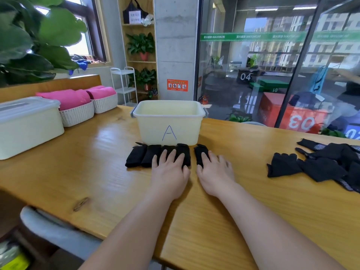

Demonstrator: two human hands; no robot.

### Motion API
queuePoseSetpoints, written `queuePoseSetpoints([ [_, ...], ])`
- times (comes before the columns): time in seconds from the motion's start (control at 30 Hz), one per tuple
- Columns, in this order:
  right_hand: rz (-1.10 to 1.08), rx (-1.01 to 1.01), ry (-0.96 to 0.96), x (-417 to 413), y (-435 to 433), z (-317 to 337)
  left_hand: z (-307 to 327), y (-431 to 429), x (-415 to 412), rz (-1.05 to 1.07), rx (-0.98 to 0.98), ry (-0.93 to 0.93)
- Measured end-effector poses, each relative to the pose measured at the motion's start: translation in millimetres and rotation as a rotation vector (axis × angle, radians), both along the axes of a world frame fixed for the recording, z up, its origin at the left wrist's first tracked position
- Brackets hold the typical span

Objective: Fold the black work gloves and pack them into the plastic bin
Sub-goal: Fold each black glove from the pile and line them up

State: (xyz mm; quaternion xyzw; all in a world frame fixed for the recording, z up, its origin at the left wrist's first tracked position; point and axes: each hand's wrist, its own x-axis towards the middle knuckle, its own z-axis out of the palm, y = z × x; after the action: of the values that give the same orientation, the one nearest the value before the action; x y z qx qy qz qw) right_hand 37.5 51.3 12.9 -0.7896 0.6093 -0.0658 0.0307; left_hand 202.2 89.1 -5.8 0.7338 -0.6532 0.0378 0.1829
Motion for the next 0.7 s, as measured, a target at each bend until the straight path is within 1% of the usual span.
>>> queuePoseSetpoints([
  [0.23,0.004,0.01,-0.037,25,-5,-3,-2,-1,0,0.02,-0.031,0.007],
  [0.4,0.018,0.018,-0.07,22,-7,-3,-2,-2,1,0.005,-0.059,0.007],
  [0.5,0.027,0.011,-0.097,13,-3,-2,-4,-1,2,-0.035,-0.12,-0.02],
  [0.7,0.018,0.005,-0.087,-23,11,2,-5,-1,-1,-0.152,-0.29,-0.094],
])
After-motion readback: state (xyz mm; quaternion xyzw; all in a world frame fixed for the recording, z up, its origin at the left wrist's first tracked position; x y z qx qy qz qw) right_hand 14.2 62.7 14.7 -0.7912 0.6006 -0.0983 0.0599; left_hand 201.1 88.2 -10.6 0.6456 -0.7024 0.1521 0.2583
